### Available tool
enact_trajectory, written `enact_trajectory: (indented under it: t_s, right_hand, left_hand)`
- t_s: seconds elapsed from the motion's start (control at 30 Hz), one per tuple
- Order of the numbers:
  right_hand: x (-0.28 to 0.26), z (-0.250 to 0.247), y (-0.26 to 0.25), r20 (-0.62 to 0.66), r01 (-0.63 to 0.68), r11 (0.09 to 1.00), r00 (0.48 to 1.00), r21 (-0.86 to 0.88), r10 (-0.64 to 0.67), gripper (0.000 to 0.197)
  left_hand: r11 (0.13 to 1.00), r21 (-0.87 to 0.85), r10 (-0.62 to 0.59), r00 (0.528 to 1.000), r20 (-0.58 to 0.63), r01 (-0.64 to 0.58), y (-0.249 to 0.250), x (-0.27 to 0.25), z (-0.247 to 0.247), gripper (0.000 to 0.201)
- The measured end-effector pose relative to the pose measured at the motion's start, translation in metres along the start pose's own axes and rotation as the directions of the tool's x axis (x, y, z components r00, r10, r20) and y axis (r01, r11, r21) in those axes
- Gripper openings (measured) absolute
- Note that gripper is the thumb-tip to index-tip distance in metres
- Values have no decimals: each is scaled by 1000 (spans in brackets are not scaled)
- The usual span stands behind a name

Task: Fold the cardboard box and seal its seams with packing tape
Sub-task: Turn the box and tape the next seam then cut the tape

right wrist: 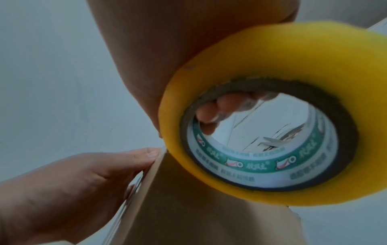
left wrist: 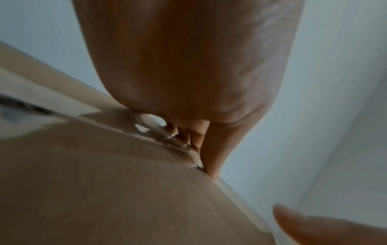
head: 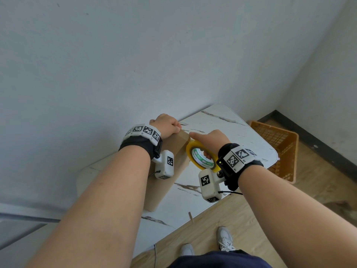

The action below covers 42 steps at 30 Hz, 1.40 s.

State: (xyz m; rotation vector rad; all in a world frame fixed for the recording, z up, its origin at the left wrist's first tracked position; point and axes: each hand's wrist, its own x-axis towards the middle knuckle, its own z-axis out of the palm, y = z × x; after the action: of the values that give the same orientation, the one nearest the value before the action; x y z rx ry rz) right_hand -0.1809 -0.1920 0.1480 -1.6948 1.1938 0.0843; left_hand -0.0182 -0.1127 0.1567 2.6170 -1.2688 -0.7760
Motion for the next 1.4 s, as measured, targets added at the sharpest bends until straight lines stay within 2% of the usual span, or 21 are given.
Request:
enact_trajectory:
  t_s: [0.17, 0.23, 0.3, 0.37, 0.5, 0.63, 0.87, 1.0, 1.07, 1.1, 1.13, 1.2, 1.27, 1.33, 1.4]
  right_hand:
    - [-5, 1, -5, 70, 6, 1000, 998, -27, -5, 38]
    - [-6, 0, -5, 104, 35, 999, 994, -42, -30, 43]
    - [-6, 0, -4, 89, 40, 998, 995, -58, -35, 45]
    - [-4, 2, 0, 51, 4, 1000, 999, -25, -2, 40]
    - [-1, 6, 2, 25, -30, 1000, 999, 5, 30, 48]
    - [1, 9, 4, 18, -1, 1000, 1000, -13, 2, 51]
    - [3, 2, 1, 38, 93, 991, 995, -96, -90, 52]
    - [6, -10, -13, 61, 186, 965, 982, -183, -177, 37]
    - [7, -13, -23, 81, 227, 942, 974, -245, -214, 31]
    - [9, -13, -27, 79, 246, 935, 969, -255, -233, 34]
    - [12, -13, -30, 66, 262, 929, 965, -262, -254, 40]
    - [16, -9, -36, 59, 298, 913, 954, -279, -293, 42]
    - [20, -4, -41, 67, 327, 902, 945, -283, -322, 31]
    - [24, 0, -43, 69, 325, 903, 945, -283, -318, 35]
    - [29, 0, -42, 76, 336, 910, 942, -242, -327, 35]
  left_hand:
    - [1000, -21, -16, 999, -41, 15, -1, -3, 1, 26]
    - [994, -103, -47, 995, -91, 37, -4, -4, 0, 29]
    - [979, -189, -116, 979, -170, 83, -6, -8, -1, 45]
    - [965, -226, -181, 964, -196, 135, -8, -11, -1, 62]
    - [945, -265, -228, 967, -118, 190, -14, -14, 0, 72]
    - [929, -286, -253, 967, -27, 235, -15, -18, -3, 76]
    - [911, -306, -303, 952, -42, 277, -15, -18, -3, 79]
    - [892, -259, -394, 918, -45, 370, -19, -17, -6, 84]
    - [883, -182, -452, 889, -75, 433, -19, -19, -8, 81]
    - [887, -111, -459, 882, -111, 448, -17, -21, -10, 78]
    - [901, -40, -433, 887, -157, 433, -15, -22, -11, 72]
    - [948, 35, -300, 925, -234, 317, -10, -20, -12, 51]
    - [979, -9, -199, 957, -210, 202, -6, -19, -11, 32]
    - [977, -98, -204, 964, -169, 189, -3, -22, -8, 25]
    - [967, -153, -229, 956, -184, 203, -6, -25, -6, 23]
